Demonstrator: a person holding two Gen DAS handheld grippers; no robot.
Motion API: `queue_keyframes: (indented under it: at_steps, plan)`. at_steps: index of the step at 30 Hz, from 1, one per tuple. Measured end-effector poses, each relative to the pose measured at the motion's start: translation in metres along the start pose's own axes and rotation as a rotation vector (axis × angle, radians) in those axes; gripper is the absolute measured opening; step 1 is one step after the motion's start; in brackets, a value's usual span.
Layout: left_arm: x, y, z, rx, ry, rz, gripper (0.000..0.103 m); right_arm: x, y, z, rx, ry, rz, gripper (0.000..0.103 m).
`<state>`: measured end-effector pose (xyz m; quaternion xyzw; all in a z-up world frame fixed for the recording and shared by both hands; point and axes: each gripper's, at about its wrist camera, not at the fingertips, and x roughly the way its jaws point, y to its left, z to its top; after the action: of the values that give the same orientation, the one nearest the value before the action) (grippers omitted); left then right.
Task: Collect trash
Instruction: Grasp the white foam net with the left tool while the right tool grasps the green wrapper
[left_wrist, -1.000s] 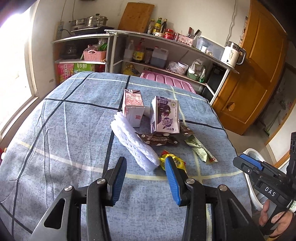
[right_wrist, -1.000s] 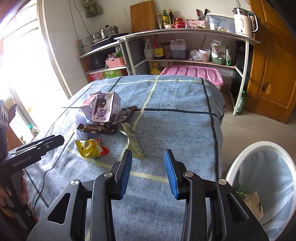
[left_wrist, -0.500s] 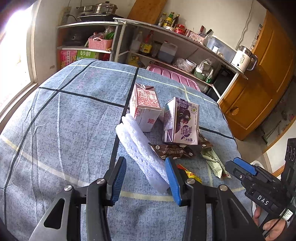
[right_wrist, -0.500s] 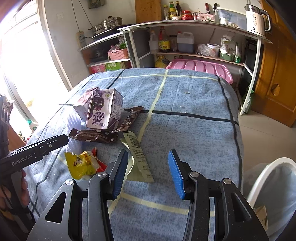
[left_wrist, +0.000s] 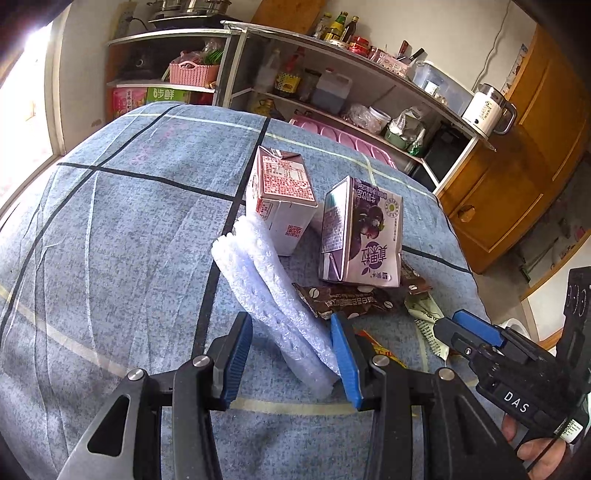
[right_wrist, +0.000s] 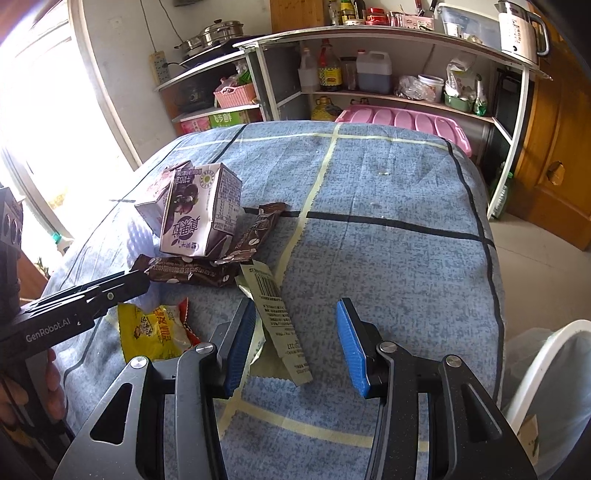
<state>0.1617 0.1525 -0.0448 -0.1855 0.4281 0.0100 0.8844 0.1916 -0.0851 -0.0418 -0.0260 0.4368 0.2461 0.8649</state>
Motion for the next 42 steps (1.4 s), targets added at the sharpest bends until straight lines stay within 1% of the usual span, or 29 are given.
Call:
queue_keyframes:
  at_steps: [2,3,4,6,8,10,11,15,21,27,29,31,35,38,41,42]
  plan:
    - [0.001,0.000,0.001,0.000,0.002,-0.001,0.043,0.001,0.000,0.000,0.003,0.003,0.010,0.045]
    - [0.001,0.001,0.001,0.000,0.001,-0.004,0.041,0.001,0.000,-0.001,0.005,0.002,0.011,0.043]
    - [0.001,0.000,0.001,0.000,0.002,-0.008,0.040,0.002,0.000,-0.001,0.006,0.001,0.012,0.038]
    - [0.002,0.000,0.000,-0.004,0.006,-0.017,0.035,0.002,0.001,-0.001,0.005,0.001,0.013,0.034]
    - [0.002,-0.002,-0.001,0.001,0.003,-0.014,0.033,0.002,0.002,-0.002,0.004,0.002,0.023,0.028]
    - [0.000,-0.003,-0.001,0.008,0.002,-0.017,0.030,0.002,0.004,-0.003,0.000,0.004,0.034,0.017]
    - [-0.001,-0.004,-0.002,0.013,0.001,-0.013,0.029,0.002,0.005,-0.003,-0.004,0.004,0.039,0.015]
    - [-0.004,-0.004,-0.004,0.018,-0.001,-0.015,0.026,0.001,0.009,-0.006,-0.019,0.000,0.035,0.014]
    - [-0.011,-0.004,-0.009,0.037,0.002,-0.005,0.024,-0.002,0.011,-0.010,-0.012,0.026,0.103,0.013]
    - [-0.021,0.005,-0.017,0.037,0.010,0.001,0.024,-0.003,0.017,-0.015,-0.005,0.046,0.157,0.012]
    - [-0.027,0.007,-0.019,0.039,0.015,-0.008,0.024,-0.005,0.020,-0.017,-0.009,0.046,0.158,0.012]
    - [-0.029,0.008,-0.022,0.051,0.017,0.006,0.024,-0.008,0.021,-0.018,-0.014,0.040,0.150,0.012]
    - [-0.025,0.014,-0.021,0.013,0.026,-0.011,0.025,-0.010,0.020,-0.019,-0.010,0.034,0.133,0.012]
    - [-0.019,0.013,-0.019,0.000,0.024,0.001,0.027,-0.009,0.018,-0.020,0.000,0.040,0.137,0.012]
    - [-0.016,0.011,-0.014,-0.011,0.018,0.011,0.032,-0.008,0.016,-0.021,0.012,0.039,0.132,0.012]
    - [-0.013,0.010,-0.012,-0.010,0.015,0.019,0.036,-0.007,0.015,-0.020,0.016,0.039,0.131,0.012]
